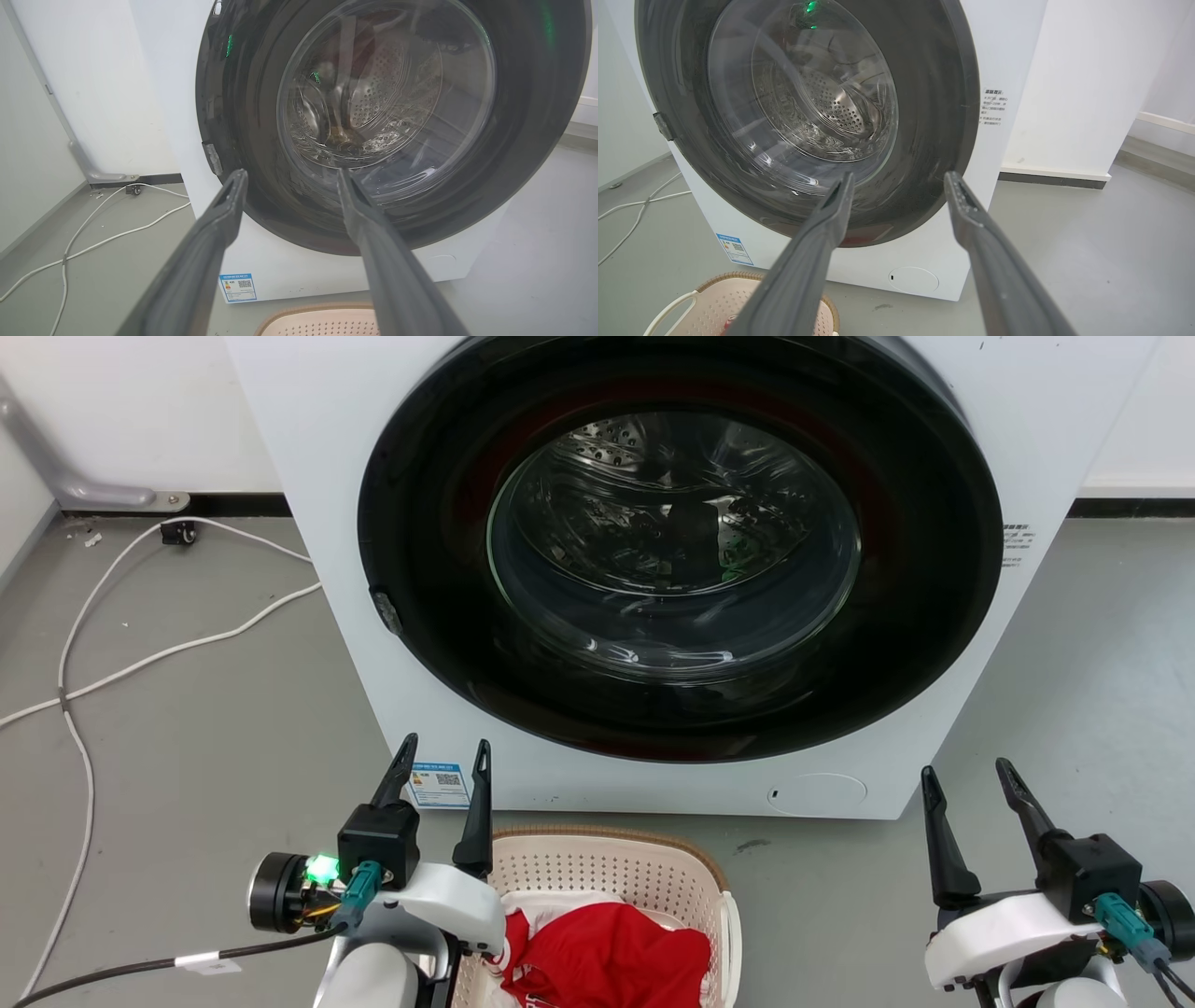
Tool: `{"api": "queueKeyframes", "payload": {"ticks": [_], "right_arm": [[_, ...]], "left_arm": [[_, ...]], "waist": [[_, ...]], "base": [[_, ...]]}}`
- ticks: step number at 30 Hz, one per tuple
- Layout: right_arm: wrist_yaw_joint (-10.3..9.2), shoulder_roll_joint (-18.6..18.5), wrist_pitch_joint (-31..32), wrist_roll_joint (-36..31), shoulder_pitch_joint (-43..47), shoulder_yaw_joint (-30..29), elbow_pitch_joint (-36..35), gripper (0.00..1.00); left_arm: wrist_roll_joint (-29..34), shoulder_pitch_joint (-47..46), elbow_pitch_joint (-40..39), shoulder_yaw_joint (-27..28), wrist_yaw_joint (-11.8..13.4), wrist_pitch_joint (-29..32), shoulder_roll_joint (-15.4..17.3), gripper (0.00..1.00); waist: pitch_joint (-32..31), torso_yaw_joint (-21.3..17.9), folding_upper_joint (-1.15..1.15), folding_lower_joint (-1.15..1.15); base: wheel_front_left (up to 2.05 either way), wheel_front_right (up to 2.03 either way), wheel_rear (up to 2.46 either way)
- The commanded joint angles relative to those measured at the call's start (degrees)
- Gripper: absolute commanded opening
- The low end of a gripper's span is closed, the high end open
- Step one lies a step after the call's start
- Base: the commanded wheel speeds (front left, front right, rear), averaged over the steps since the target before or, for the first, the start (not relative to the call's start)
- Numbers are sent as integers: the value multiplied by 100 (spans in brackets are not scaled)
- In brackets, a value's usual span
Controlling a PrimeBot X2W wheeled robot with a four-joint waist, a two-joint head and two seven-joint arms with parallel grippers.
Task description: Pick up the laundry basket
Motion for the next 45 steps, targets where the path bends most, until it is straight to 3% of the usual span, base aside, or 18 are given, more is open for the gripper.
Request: {"api": "queueKeyframes", "payload": {"ticks": [1, 23, 45], "right_arm": [[-2, 20, -38, -54, -38, 8, 6, 100], [-2, 19, -29, 185, -113, 89, 86, 100], [-2, 17, -28, 677, -775, 924, 1075, 100]], "left_arm": [[70, -43, -5, -2, 29, -44, -7, 100], [2, -96, 61, 38, 3, -37, -7, 100], [-148, -424, 1014, 385, -133, -32, -6, 100]], "waist": [[3, 0, 0, 0], [77, 5, 0, 0], [1220, 32, 0, 0]], "base": [[0, 0, 0], [0, 0, 0], [0, 0, 0]]}}
